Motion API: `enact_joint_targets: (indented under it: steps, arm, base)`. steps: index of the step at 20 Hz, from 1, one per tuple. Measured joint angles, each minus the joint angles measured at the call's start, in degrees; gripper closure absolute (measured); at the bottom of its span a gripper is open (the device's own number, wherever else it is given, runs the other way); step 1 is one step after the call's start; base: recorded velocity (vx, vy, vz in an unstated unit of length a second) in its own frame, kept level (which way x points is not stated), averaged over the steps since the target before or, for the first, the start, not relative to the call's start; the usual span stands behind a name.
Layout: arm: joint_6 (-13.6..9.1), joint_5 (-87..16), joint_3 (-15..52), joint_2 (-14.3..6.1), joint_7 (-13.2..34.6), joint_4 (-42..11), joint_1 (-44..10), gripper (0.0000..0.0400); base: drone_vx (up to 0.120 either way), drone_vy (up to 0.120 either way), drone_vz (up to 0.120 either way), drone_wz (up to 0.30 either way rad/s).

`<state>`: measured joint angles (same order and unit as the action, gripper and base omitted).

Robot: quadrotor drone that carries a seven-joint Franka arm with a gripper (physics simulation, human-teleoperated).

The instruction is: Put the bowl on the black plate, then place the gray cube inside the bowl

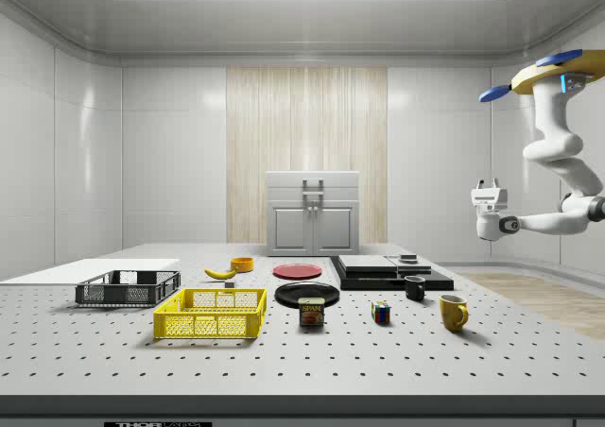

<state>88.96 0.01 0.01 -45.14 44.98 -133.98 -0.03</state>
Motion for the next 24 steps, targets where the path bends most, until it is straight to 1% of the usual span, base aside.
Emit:
enact_joint_targets:
  steps: [3, 6, 11, 14, 18, 24]
  arm:
    - [-3.05, 0.03, 0.04, 0.43, -0.05, 3.62, -0.09, 0.0000]
    - [-5.61, 0.06, 0.08, 1.45, -0.09, 7.33, -0.16, 0.0000]
    - [-8.83, 0.09, 0.14, 3.40, -0.12, 12.73, -0.24, 0.0000]
    - [-9.95, 0.11, 0.16, 4.18, -0.14, 14.76, -0.28, 0.0000]
    - [-10.69, 0.12, 0.19, 4.71, -0.16, 16.21, -0.33, 0.0000]
    - [-10.93, 0.14, 0.22, 4.89, -0.18, 16.89, -0.38, 0.0000]
  base:
    - [0.000, 0.000, 0.000, 0.000]
    - [0.000, 0.000, 0.000, 0.000]
    - [0.000, 0.000, 0.000, 0.000]
    - [0.107, -0.013, 0.000, 0.000]
    - [0.120, -0.120, 0.000, 0.000]
    - [0.120, -0.120, 0.000, 0.000]
